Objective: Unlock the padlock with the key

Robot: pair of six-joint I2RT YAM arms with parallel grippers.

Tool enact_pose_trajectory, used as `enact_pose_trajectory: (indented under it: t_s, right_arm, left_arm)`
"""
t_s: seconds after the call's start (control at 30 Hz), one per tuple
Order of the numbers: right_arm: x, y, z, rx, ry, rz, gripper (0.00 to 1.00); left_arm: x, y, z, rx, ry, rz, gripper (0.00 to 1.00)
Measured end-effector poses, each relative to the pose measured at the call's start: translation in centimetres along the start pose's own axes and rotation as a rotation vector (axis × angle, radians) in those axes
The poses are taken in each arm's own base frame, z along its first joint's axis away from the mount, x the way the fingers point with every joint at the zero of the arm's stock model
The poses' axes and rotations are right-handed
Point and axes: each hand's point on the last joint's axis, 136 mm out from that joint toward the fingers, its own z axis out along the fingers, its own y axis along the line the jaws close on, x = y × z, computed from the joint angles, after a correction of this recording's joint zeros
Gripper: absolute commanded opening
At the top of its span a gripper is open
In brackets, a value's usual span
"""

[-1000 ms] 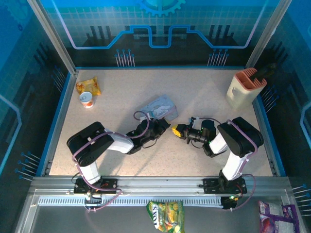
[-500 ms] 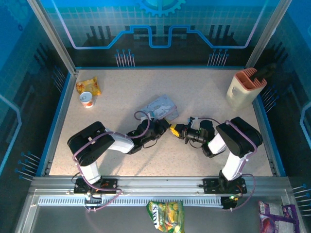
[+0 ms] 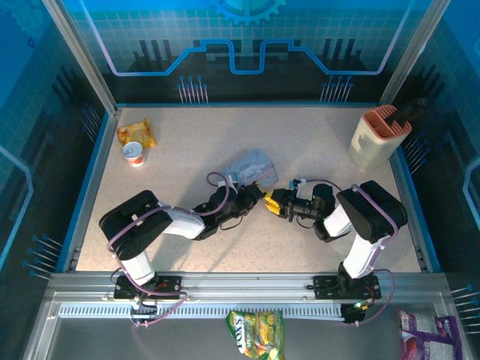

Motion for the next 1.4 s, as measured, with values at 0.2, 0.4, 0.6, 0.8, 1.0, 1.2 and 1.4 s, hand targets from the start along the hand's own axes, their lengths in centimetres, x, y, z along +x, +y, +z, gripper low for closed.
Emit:
enact_pose_trajectory:
  t_s: [0.2, 0.4, 0.6, 0.8, 1.0, 1.2, 1.4]
  right_arm:
    - [0.5, -0.2, -1.1, 0.027, 0.002, -0.058, 0.51]
    - [0.5, -0.6, -1.7, 0.076, -0.008, -0.15, 0.41]
    - [0.5, -0.6, -1.8, 0.093, -0.006, -0.185, 0.31]
    - [0.3, -0.7, -1.3, 0.069, -0.001, -0.172, 0.23]
    - [0.7, -1.8, -0.9, 0.046, 0.004, -0.126, 0.21]
    - [0.9, -2.0, -0.8, 0.038, -0.006, -0.122, 0.21]
    - [1.5, -0.8, -1.4, 0.061, -0.011, -0.18, 0.28]
  left_arm:
    - [0.9, -0.4, -0.1, 0.01, 0.047, 0.001, 0.0]
    - [1.6, 0.0, -0.3, 0.005, 0.085, 0.002, 0.0]
    - [2.4, 0.8, -0.7, -0.011, 0.122, 0.001, 0.0]
    - [2.5, 1.0, -0.7, -0.015, 0.129, 0.001, 0.0]
    - [2.6, 2.1, -0.8, -0.04, 0.13, 0.002, 0.0]
    - [2.5, 2.6, -0.8, -0.052, 0.13, 0.002, 0.0]
    - [1.9, 2.5, -0.8, -0.048, 0.119, -0.003, 0.0]
